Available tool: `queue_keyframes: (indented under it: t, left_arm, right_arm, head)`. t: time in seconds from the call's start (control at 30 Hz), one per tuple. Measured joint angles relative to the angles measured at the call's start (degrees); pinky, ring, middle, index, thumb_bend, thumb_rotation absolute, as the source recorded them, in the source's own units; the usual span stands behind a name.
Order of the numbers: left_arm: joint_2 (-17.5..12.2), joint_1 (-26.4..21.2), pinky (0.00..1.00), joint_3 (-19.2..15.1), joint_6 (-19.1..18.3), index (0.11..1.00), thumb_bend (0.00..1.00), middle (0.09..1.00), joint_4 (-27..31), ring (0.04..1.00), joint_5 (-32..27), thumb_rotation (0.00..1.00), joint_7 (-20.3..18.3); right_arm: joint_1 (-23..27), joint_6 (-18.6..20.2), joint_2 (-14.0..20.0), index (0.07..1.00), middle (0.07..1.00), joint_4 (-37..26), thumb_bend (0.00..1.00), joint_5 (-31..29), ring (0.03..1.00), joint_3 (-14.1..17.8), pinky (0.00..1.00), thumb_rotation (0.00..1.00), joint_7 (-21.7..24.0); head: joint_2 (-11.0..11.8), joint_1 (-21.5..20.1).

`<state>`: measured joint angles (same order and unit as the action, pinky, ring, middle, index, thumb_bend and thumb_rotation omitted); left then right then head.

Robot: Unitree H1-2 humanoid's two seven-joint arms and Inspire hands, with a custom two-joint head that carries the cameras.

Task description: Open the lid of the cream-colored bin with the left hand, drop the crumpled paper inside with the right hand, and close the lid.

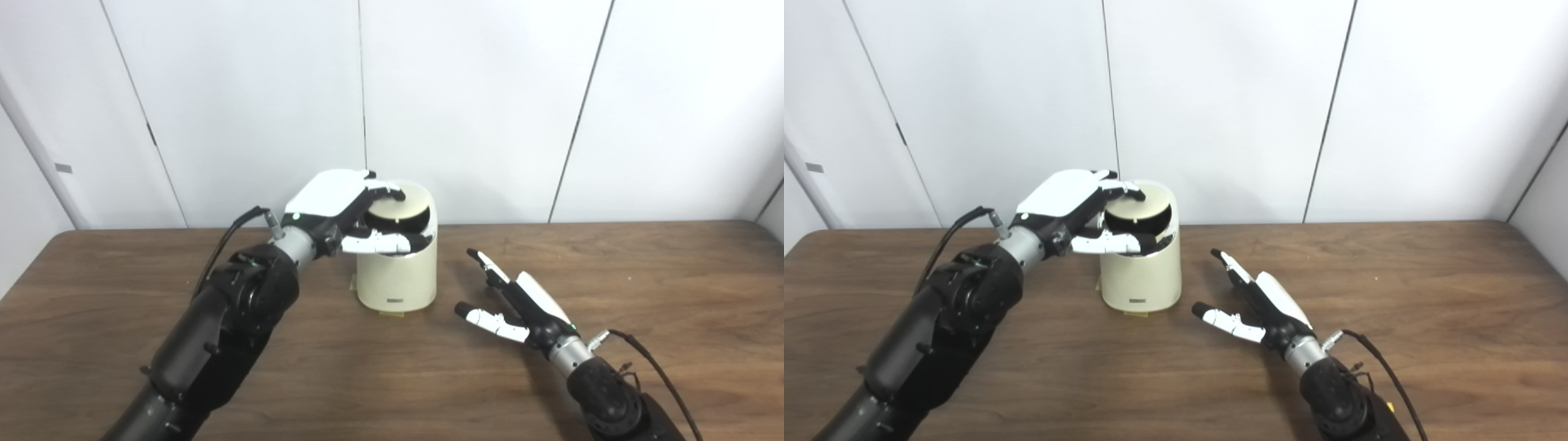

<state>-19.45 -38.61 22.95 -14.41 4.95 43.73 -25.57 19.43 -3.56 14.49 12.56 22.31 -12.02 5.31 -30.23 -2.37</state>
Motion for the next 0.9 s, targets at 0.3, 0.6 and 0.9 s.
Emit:
queue_keyframes:
  t: [0.3,0.6,0.9]
  left_arm:
    - [-0.1,2.9,1.00,-0.5,1.4,0.844,0.84,0.863,1.4,0.973,1.2,1.00,0.1]
    - [-0.1,4.1,1.00,-1.1,2.9,0.848,0.82,0.858,2.8,0.969,3.0,1.00,0.2]
    - [-0.8,4.6,1.00,0.2,6.8,0.820,0.82,0.836,3.3,0.966,9.4,1.00,1.4]
  right_arm:
    - [-0.1,0.4,0.0,0.998,1.000,0.0,0.50,0.2,0.989,0.1,0.92,0.79,0.3]
    - [-0.1,0.4,0.0,0.997,1.000,-0.1,0.51,0.4,0.987,0.1,0.91,0.79,0.3]
    - [-0.1,1.0,0.0,0.995,1.000,-0.6,0.52,0.5,0.983,0.1,0.90,0.78,0.4]
  head:
    - [-0.1,0.0]
    - [-0.2,-0.1]
    - [-0.7,0.1]
